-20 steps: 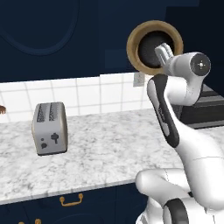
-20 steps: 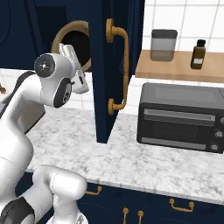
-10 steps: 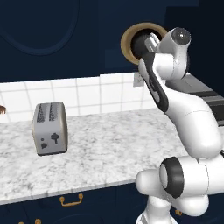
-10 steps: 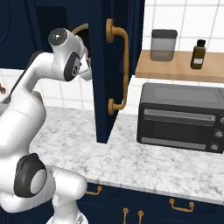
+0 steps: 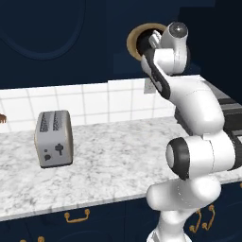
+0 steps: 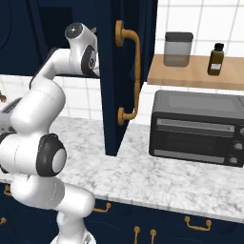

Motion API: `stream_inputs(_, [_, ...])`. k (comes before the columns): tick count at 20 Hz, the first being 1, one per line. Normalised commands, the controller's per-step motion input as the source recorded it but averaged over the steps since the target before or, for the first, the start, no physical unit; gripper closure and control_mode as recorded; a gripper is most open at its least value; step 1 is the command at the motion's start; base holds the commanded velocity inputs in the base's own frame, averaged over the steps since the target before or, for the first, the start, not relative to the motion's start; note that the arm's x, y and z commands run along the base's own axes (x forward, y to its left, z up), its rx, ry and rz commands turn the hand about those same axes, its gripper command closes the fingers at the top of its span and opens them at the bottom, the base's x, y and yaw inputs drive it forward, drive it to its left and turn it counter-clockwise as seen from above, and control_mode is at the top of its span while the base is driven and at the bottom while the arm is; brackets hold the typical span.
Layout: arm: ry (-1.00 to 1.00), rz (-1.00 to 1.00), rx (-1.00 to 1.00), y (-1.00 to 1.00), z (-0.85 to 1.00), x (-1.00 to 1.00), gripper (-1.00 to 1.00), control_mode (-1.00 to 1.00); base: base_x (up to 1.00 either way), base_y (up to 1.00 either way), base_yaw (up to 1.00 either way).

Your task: Pick up the bowls on the counter and stack them on top of one another in the open cabinet. Place the smaller bowl on top of the larger bowl.

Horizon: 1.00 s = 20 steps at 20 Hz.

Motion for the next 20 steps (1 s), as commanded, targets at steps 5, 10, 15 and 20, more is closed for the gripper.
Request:
stream_inputs(5, [-0.09, 0.00, 0.00, 0.00, -0.01, -0.26, -1.00, -1.00, 0.00, 0.00, 0.00])
stream_inputs(10, [-0.32, 0.00, 0.00, 0.00, -0.01, -0.86, -1.00, -1.00, 0.00, 0.00, 0.00])
stream_inputs(15, [-0.47, -0.02, 0.00, 0.05, -0.42, -1.00, -1.00, -1.00, 0.00, 0.00, 0.00])
stream_inputs(20, [-0.25, -0.04, -0.07, 0.24, -1.00, -1.00, -1.00, -1.00, 0.00, 0.00, 0.00])
